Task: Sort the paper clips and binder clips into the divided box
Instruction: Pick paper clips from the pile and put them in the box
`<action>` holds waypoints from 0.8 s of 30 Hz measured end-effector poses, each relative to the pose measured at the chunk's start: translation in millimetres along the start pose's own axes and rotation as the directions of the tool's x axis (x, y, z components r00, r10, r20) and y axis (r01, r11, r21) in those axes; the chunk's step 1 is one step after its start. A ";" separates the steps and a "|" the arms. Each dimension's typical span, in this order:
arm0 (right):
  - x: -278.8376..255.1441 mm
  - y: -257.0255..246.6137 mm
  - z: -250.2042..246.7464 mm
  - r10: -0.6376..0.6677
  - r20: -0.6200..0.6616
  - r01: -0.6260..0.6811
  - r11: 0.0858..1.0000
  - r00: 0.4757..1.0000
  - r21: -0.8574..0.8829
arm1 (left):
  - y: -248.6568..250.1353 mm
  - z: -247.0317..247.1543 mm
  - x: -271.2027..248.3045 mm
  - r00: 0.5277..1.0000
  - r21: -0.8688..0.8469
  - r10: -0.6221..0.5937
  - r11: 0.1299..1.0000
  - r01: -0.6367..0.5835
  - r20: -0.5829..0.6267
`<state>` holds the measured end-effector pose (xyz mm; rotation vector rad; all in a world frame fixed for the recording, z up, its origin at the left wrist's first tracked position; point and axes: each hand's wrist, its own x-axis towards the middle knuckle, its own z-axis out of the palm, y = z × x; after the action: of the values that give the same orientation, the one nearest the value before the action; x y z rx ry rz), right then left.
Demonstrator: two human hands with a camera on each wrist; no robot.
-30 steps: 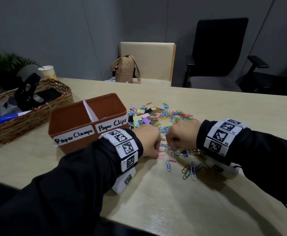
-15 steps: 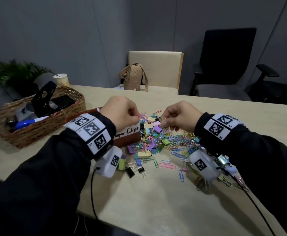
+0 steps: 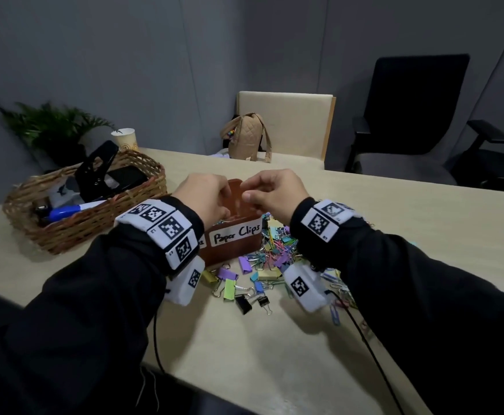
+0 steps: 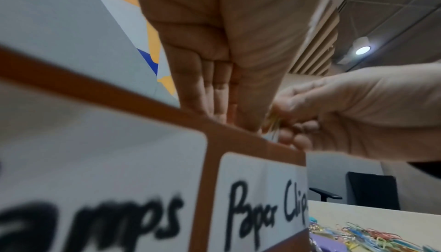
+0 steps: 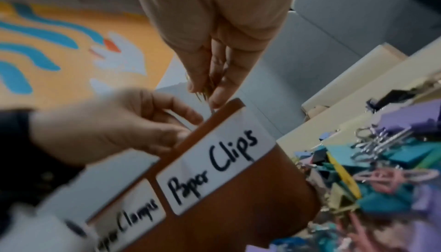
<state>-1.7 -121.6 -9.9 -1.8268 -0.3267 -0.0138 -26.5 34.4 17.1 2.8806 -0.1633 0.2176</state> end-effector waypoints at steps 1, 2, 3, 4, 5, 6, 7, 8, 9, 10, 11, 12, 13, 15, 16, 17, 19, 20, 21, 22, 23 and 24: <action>-1.2 -0.5 -3.1 -0.006 0.007 0.006 0.999 1.000 -0.032 | 1.6 -0.8 -1.9 1.000 0.008 0.007 1.000 -0.006 -0.014; -3.1 -1.2 -8.6 -0.019 0.004 0.020 0.998 1.000 -0.067 | 4.9 -1.6 -4.7 0.999 0.018 0.024 1.000 -0.024 -0.033; -5.6 -1.1 -16.3 -0.037 -0.002 0.037 0.994 0.999 -0.100 | 10.4 -2.3 -8.2 0.997 0.026 0.054 0.998 -0.053 -0.050; -9.1 -0.4 -25.5 -0.045 -0.003 0.045 0.989 0.999 -0.140 | 17.8 -2.7 -12.9 0.994 0.031 0.093 0.995 -0.091 -0.061; -12.9 2.0 -35.6 -0.041 0.007 0.042 0.981 0.999 -0.189 | 25.9 -1.5 -17.5 0.990 0.029 0.126 0.992 -0.125 -0.057; -17.4 4.7 -46.1 -0.024 0.032 0.032 0.966 0.999 -0.255 | 34.4 0.8 -21.3 0.988 0.018 0.147 0.989 -0.146 -0.036; -21.9 8.6 -56.6 0.004 0.065 0.019 0.939 0.998 -0.344 | 42.6 4.9 -24.4 0.988 0.003 0.156 0.988 -0.156 0.004; -26.6 12.2 -66.8 0.038 0.105 0.013 0.894 0.994 -0.447 | 50.0 10.4 -26.0 0.984 -0.012 0.169 0.986 -0.168 0.049; -30.8 16.1 -76.3 0.079 0.143 0.014 0.834 0.987 -0.551 | 56.3 16.9 -26.1 0.978 -0.028 0.191 0.981 -0.190 0.088; -35.3 18.9 -84.8 0.125 0.177 0.020 0.764 0.976 -0.645 | 62.3 23.8 -25.3 0.968 -0.038 0.216 0.976 -0.213 0.130; -39.7 20.6 -92.0 0.174 0.208 0.033 0.687 0.962 -0.726 | 68.0 29.8 -24.9 0.955 -0.039 0.242 0.970 -0.239 0.174; -43.9 21.9 -98.4 0.228 0.236 0.052 0.606 0.945 -0.794 | 74.0 35.9 -25.0 0.937 -0.034 0.270 0.963 -0.269 0.220; -48.1 22.9 -103.6 0.284 0.262 0.078 0.526 0.922 -0.847 | 79.4 41.8 -25.4 0.917 -0.031 0.297 0.953 -0.300 0.266; -55.4 24.5 -110.6 0.393 0.299 0.139 0.386 0.870 -0.912 | 89.9 53.7 -27.7 0.867 -0.038 0.343 0.934 -0.354 0.361; -58.6 25.6 -113.3 0.435 0.307 0.169 0.326 0.847 -0.930 | 94.3 59.7 -28.8 0.840 -0.039 0.358 0.926 -0.376 0.407; -60.8 27.7 -115.5 0.474 0.305 0.190 0.274 0.826 -0.943 | 97.8 65.6 -29.6 0.818 -0.032 0.358 0.922 -0.386 0.450; -63.9 32.5 -118.4 0.538 0.296 0.212 0.213 0.790 -0.954 | 103.2 74.7 -29.0 0.794 -0.005 0.338 0.921 -0.389 0.505; -64.7 35.1 -119.1 0.551 0.297 0.223 0.199 0.780 -0.954 | 105.1 78.3 -27.9 0.793 0.008 0.331 0.921 -0.390 0.512; -65.4 37.0 -119.2 0.551 0.302 0.231 0.196 0.778 -0.953 | 107.2 80.7 -26.7 0.795 0.015 0.330 0.920 -0.391 0.509; -66.2 38.6 -119.0 0.536 0.308 0.233 0.205 0.786 -0.951 | 109.3 82.7 -25.3 0.800 0.019 0.329 0.920 -0.391 0.501; -66.9 40.2 -118.6 0.516 0.319 0.233 0.226 0.795 -0.946 | 111.5 84.1 -23.9 0.807 0.021 0.327 0.922 -0.386 0.492; -68.0 41.2 -118.1 0.493 0.334 0.229 0.262 0.803 -0.937 | 113.7 85.4 -22.6 0.814 0.026 0.319 0.925 -0.378 0.486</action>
<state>-38.6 -257.9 -27.6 -3.1469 -0.6907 0.6654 -52.0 -94.6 -41.5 2.9413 -0.8012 -0.4446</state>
